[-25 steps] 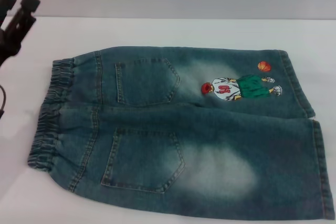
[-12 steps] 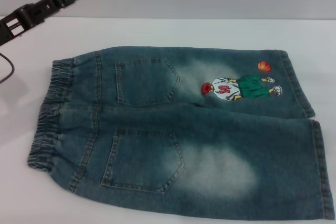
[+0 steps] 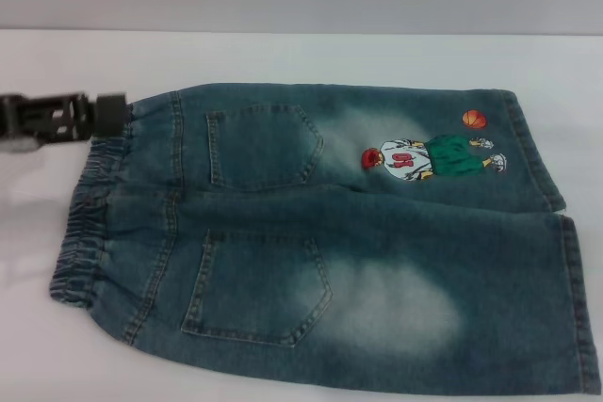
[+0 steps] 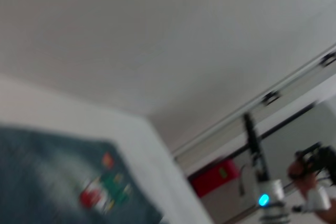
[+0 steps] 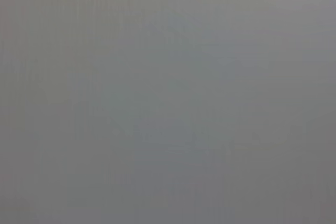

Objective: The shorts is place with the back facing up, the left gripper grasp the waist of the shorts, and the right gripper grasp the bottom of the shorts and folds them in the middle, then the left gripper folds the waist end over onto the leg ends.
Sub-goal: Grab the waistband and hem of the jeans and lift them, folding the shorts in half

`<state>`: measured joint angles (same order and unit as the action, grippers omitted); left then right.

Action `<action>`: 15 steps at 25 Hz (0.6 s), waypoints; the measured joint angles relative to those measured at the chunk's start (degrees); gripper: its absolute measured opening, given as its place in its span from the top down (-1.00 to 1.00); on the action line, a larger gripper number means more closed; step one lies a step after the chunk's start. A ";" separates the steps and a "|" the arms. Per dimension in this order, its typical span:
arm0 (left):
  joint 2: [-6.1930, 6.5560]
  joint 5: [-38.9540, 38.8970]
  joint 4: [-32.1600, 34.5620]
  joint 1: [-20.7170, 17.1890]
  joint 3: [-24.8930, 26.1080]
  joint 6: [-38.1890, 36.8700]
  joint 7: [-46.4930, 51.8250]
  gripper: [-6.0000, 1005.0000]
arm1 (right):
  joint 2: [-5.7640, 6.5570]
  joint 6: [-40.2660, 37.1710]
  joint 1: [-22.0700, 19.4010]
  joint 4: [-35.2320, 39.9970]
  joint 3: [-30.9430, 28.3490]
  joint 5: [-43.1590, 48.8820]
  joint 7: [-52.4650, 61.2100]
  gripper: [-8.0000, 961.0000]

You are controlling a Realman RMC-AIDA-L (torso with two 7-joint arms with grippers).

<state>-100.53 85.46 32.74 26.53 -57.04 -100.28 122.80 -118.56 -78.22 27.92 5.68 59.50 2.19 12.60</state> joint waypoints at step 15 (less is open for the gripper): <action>0.77 29.86 2.40 -0.87 8.84 -0.88 10.74 -0.56 | 0.10 1.41 0.38 0.04 -0.71 0.00 -0.13 -0.21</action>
<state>-99.77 115.32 35.14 25.66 -48.20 -101.16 133.55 -118.46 -76.82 28.30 5.72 58.79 2.19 12.47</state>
